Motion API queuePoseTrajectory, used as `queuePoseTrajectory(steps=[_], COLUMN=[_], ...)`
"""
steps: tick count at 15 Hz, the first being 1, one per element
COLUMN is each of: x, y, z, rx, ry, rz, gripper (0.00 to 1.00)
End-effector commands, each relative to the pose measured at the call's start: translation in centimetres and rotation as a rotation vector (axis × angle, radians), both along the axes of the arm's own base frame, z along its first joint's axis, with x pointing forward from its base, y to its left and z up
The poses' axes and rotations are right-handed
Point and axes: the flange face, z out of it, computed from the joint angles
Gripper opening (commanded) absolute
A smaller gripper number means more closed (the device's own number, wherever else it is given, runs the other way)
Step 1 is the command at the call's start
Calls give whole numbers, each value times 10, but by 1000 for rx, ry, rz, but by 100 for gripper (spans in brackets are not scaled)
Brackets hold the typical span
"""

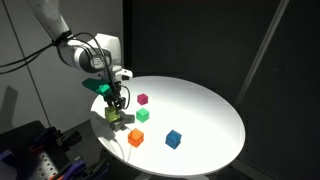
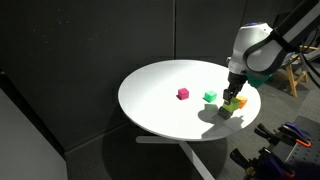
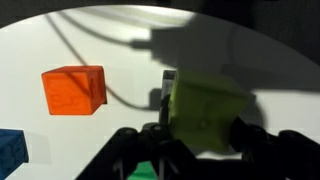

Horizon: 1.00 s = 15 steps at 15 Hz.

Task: Remove the light green block from the green block top and place it on top of the gray block

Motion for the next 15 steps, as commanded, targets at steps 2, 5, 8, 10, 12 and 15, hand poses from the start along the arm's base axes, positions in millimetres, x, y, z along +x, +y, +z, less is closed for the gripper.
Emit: queuePoseTrajectory(steps=[2, 5, 8, 10, 12, 15], x=[2, 2, 1, 1, 1, 1], y=[-5, -7, -7, -7, -6, -6], z=[0, -2, -2, -2, -3, -2], rx=[1, 2, 2, 4, 5, 5], ry=[-27, -27, -25, -23, -22, -22], rz=[-3, -5, -5, -5, -5, -3], gripper=[30, 30, 38, 78, 87, 100])
